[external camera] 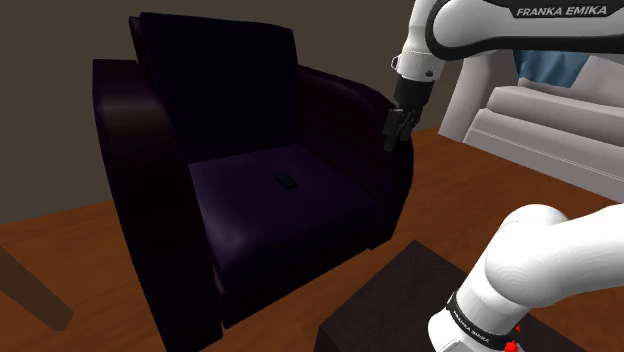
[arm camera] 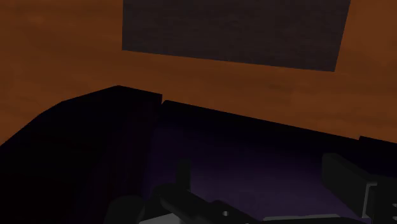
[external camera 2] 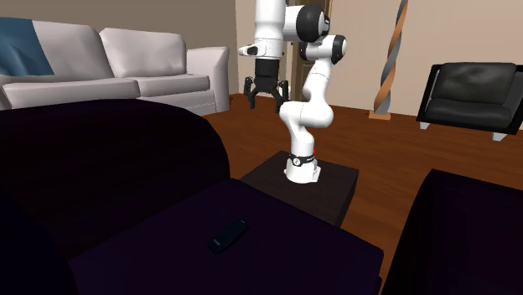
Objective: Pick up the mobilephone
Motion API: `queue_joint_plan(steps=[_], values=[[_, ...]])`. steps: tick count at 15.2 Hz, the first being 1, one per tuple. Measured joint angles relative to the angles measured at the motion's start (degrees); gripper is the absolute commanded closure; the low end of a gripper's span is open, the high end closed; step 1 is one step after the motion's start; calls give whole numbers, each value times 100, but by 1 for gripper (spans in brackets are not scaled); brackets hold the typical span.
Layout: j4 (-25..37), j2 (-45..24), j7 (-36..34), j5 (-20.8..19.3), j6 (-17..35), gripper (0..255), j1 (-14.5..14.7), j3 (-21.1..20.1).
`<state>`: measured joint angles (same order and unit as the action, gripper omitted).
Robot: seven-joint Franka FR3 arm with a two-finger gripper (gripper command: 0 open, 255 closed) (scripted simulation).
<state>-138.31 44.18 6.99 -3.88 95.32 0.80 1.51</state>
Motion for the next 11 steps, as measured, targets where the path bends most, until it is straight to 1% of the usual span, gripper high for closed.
queue_joint_plan(steps=[1,3,7,10,11], values=[[0,0,0,0,0,0,0,0],[36,-246,-110,47,179,0,15,-58],[230,-1045,-405,154,698,0,42,-199],[496,-1641,-613,211,965,0,52,-288],[645,-1941,-690,226,1101,0,55,-321]])
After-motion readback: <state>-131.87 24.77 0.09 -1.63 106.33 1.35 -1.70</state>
